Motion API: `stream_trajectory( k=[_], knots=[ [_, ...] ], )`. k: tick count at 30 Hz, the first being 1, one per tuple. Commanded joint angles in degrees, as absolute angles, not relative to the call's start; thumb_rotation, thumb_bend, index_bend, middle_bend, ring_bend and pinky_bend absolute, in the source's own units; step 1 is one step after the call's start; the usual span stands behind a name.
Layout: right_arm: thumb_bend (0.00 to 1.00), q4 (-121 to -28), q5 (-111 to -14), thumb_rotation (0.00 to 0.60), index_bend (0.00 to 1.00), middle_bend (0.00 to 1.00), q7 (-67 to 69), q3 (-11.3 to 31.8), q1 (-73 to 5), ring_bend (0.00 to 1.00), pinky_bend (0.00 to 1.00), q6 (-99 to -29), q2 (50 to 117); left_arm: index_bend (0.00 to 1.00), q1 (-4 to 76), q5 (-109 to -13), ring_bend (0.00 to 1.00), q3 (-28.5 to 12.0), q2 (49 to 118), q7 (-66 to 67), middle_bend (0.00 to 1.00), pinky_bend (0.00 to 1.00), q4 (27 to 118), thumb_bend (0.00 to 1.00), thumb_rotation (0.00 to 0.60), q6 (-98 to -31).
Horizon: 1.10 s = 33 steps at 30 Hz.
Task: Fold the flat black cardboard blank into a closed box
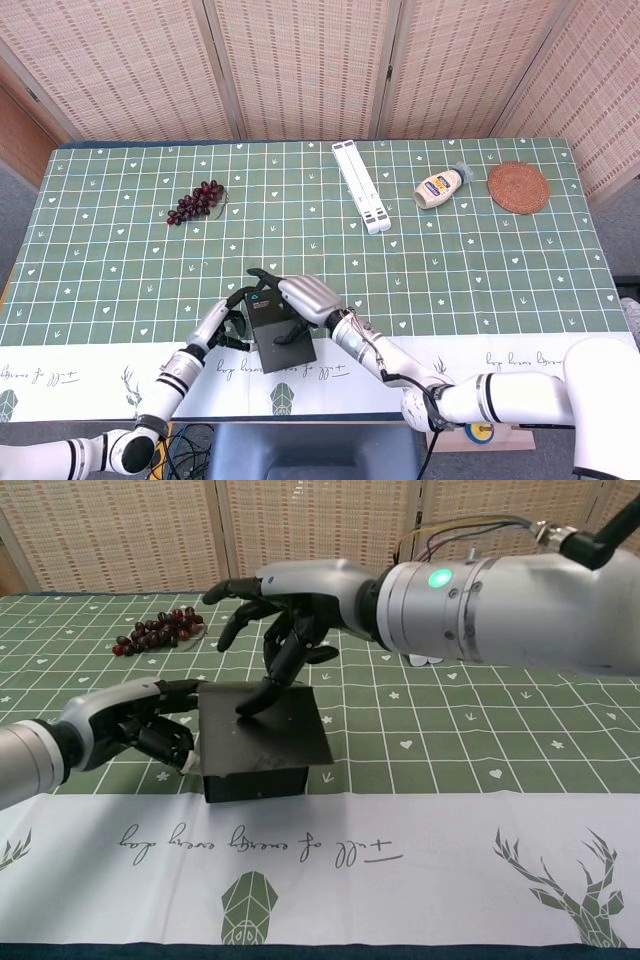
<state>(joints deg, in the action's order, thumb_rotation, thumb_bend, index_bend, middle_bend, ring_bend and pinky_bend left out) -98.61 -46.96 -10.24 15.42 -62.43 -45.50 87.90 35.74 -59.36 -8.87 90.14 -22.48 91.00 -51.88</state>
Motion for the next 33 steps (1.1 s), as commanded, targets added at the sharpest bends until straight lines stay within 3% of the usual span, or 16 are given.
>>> stream_trajectory(
  k=[1, 11, 20, 26, 33],
  knots=[
    [0.00, -96.8, -44.9, 0.600, 0.00, 0.21, -17.4, 12.9, -65.2, 0.59, 0.90, -49.9, 90.8, 0.00, 35.6, -59.4, 0.58, -9.0, 88.8, -21.8, 0.08, 0.50, 91.8, 0.10, 0.600, -50.3],
    [0.00, -95.6, -44.8, 0.600, 0.00, 0.21, -26.2, 10.4, -66.1, 0.60, 0.90, -54.5, 94.5, 0.00, 34.6, -62.6, 0.55, -8.3, 86.2, -19.5, 0.03, 0.46, 91.2, 0.10, 0.600, -50.0],
    [0.01, -94.4, -52.7, 0.600, 0.00, 0.21, -30.8, 6.7, -63.8, 0.60, 0.90, -59.4, 96.3, 0.00, 32.1, -68.5, 0.53, -7.8, 81.9, -17.7, 0.02, 0.45, 90.6, 0.10, 0.600, -55.0],
    [0.12, -91.7, -57.6, 0.600, 0.05, 0.22, -33.2, 4.3, -62.1, 0.61, 0.90, -60.7, 98.4, 0.00, 30.4, -71.8, 0.52, -7.9, 78.5, -15.3, 0.02, 0.44, 91.5, 0.10, 0.600, -59.5],
    [0.29, -84.2, -65.1, 0.600, 0.21, 0.29, -35.1, 2.4, -60.1, 0.63, 0.90, -63.4, 102.7, 0.00, 29.1, -73.0, 0.51, -8.8, 76.5, -16.6, 0.02, 0.43, 93.0, 0.10, 0.600, -61.9]
  ],
)
